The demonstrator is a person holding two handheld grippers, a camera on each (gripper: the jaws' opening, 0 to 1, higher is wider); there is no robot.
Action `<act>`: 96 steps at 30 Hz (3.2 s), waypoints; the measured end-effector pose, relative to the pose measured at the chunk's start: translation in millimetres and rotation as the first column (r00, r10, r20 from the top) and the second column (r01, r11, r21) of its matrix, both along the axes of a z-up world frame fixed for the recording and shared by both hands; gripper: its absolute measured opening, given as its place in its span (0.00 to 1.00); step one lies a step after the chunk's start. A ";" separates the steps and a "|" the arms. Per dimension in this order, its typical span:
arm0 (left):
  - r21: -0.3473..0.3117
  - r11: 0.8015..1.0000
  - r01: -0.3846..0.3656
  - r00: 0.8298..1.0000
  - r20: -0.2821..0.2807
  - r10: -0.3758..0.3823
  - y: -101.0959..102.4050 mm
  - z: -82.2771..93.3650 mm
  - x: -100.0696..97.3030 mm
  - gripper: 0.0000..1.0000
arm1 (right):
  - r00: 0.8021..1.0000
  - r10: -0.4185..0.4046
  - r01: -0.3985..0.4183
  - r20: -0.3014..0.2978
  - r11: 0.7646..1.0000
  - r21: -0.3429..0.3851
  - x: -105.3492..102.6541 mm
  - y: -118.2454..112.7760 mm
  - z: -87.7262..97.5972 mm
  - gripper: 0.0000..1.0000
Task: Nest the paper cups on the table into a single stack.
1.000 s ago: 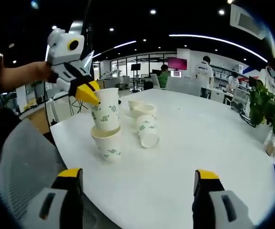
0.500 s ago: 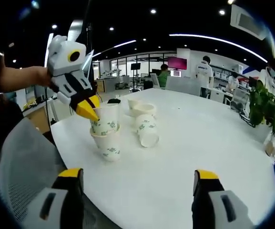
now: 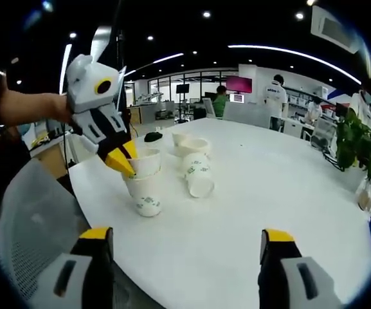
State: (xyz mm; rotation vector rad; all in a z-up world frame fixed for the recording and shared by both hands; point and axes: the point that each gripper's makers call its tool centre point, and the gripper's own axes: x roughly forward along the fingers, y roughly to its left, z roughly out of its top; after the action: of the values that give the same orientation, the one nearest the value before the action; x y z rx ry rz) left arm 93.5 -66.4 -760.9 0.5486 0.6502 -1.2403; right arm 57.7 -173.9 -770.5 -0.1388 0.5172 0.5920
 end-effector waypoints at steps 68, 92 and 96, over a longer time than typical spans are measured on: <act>0.038 0.999 0.039 0.990 -0.137 -0.033 -5.1 -34.0 -12.5 0.04 | 1.000 -0.004 0.004 -0.011 1.000 -0.005 -0.8 -1.2 -2.1 0.94; -0.036 0.999 -0.016 0.999 -0.039 0.015 9.7 0.7 -3.5 0.16 | 1.000 -0.004 0.004 0.001 1.000 0.012 0.4 -0.6 0.9 0.95; -0.096 0.993 -0.065 0.998 -0.029 0.062 11.2 18.0 -0.2 0.18 | 1.000 -0.010 0.010 0.000 1.000 0.018 0.5 -0.4 2.0 0.95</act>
State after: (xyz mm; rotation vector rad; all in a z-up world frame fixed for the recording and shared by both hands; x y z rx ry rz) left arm 93.3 -55.2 -742.9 0.4281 0.6215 -1.2142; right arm 58.2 -174.3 -768.6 -0.1192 0.5124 0.5863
